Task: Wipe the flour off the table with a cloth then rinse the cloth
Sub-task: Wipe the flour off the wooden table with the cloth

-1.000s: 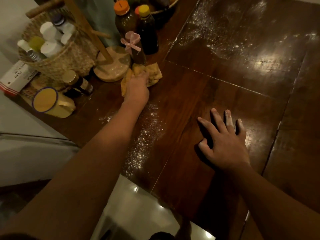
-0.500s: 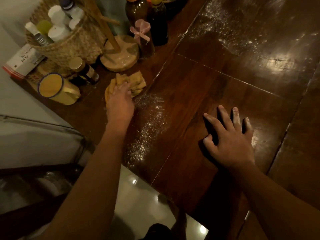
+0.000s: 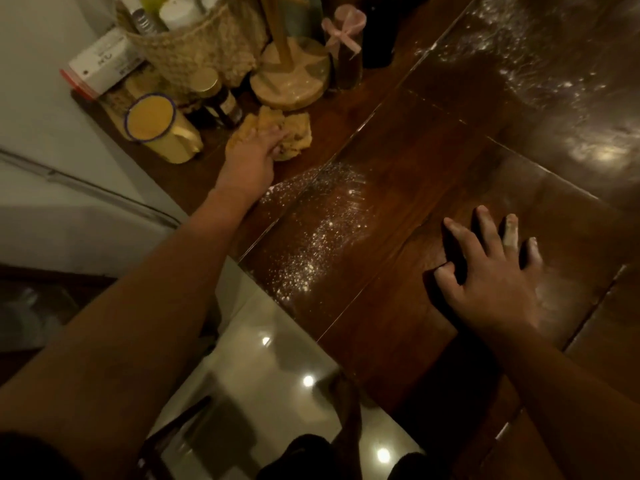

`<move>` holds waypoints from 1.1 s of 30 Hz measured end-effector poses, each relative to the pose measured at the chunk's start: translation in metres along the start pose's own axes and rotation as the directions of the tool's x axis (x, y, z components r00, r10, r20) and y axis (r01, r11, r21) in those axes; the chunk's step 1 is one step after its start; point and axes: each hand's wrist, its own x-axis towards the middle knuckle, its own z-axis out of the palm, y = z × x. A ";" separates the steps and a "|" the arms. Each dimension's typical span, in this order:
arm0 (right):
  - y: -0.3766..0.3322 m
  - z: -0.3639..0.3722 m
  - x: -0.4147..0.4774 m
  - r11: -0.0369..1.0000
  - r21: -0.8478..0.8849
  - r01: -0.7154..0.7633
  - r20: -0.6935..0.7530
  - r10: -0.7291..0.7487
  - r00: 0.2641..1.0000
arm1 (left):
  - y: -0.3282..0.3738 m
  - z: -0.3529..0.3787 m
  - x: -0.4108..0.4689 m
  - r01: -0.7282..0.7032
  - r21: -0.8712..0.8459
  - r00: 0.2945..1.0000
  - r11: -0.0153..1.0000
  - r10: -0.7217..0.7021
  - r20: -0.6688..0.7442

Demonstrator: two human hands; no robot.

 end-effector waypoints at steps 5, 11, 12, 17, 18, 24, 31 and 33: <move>-0.001 0.001 -0.001 1.000 0.006 -0.006 -0.017 0.006 1.000 | 0.012 0.001 -0.023 0.301 0.039 0.944 0.953 -0.292 -0.152; -0.001 0.001 0.000 1.000 -0.023 0.012 0.005 -0.012 1.000 | 0.027 0.003 -0.075 0.384 0.119 0.911 0.916 -0.355 -0.208; -0.001 0.001 0.000 0.999 -0.028 0.021 0.011 -0.021 1.000 | 0.026 0.003 -0.075 0.344 0.154 0.931 0.926 -0.315 -0.184; -0.001 0.002 0.002 0.995 -0.025 0.095 0.011 -0.095 0.995 | -0.020 -0.009 -0.034 0.304 0.122 0.951 0.945 -0.294 -0.098; 0.000 0.002 0.002 0.995 -0.019 0.098 0.010 -0.098 0.995 | -0.019 -0.012 -0.025 0.358 0.115 0.932 0.927 -0.346 -0.111; 0.001 0.003 0.003 0.995 -0.019 0.096 0.021 -0.095 0.995 | 0.022 -0.005 -0.004 0.508 0.119 0.856 0.853 -0.483 -0.186; 0.000 0.001 0.003 0.994 -0.037 0.103 0.035 -0.101 0.994 | 0.010 0.019 -0.074 0.142 -0.055 0.981 0.988 -0.148 -0.128; 0.001 0.001 0.003 0.994 -0.035 0.104 0.029 -0.103 0.994 | 0.002 0.014 -0.067 0.163 -0.026 0.973 0.986 -0.165 -0.160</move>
